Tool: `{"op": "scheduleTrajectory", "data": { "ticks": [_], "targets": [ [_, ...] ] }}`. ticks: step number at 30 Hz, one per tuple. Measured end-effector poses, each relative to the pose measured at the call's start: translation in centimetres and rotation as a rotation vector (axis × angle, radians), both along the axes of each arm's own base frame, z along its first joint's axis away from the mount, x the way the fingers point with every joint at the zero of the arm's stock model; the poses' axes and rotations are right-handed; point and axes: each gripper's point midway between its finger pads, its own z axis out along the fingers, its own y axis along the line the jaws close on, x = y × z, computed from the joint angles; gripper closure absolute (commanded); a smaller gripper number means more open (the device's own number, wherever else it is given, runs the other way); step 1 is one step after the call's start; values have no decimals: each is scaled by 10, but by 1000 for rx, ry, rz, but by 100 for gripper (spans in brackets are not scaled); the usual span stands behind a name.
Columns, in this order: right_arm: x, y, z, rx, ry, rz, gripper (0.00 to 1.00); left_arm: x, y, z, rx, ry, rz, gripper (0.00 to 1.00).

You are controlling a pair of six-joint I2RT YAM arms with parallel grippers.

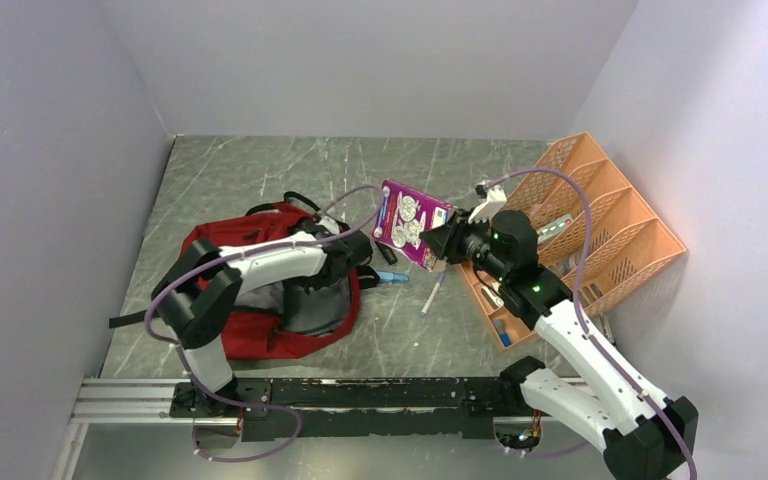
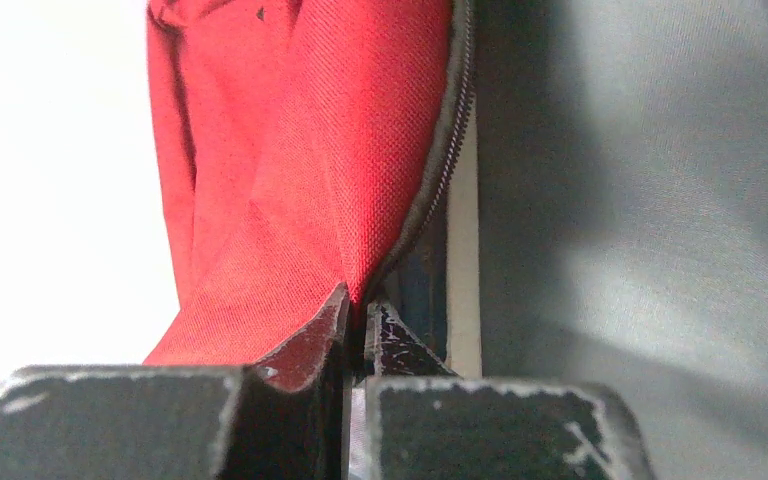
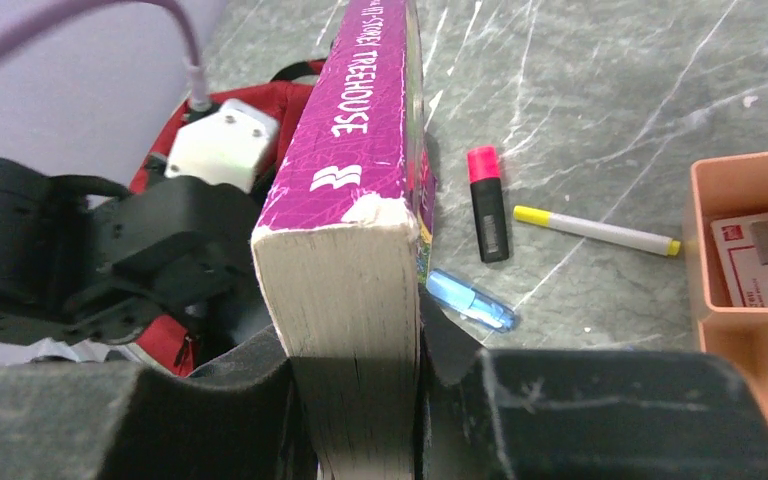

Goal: Pack the student bag
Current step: Place the book in the student bag.

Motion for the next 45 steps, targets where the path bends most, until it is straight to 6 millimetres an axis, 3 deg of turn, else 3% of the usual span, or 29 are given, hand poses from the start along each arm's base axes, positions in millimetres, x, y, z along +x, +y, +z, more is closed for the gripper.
{"op": "scheduleTrajectory", "data": {
  "ticks": [7, 13, 18, 26, 31, 35, 40, 45],
  "targets": [
    [-1, -8, 12, 29, -3, -55, 100, 7, -4, 57, -203, -122, -28, 95],
    [-2, 9, 22, 88, 92, -8, 100, 16, 3, 107, -472, -267, -51, 95],
    [-11, 35, 34, 216, 180, 92, 100, 20, 14, 102, -509, -257, -45, 95],
    [-27, 58, 41, 282, 268, 198, 100, 20, 20, 94, -514, -224, -42, 95],
    [-47, 89, 52, 279, 271, 307, 100, 28, 17, 117, -537, -256, -57, 95],
    [-60, 116, 38, 249, 309, 367, 100, 39, 10, 153, -577, -319, -89, 95],
    [-53, 132, 0, 188, 373, 332, 100, 46, 5, 191, -598, -367, -129, 95],
    [-40, 138, -32, 126, 410, 285, 100, 44, 5, 200, -591, -353, -157, 95]
  ]
}}
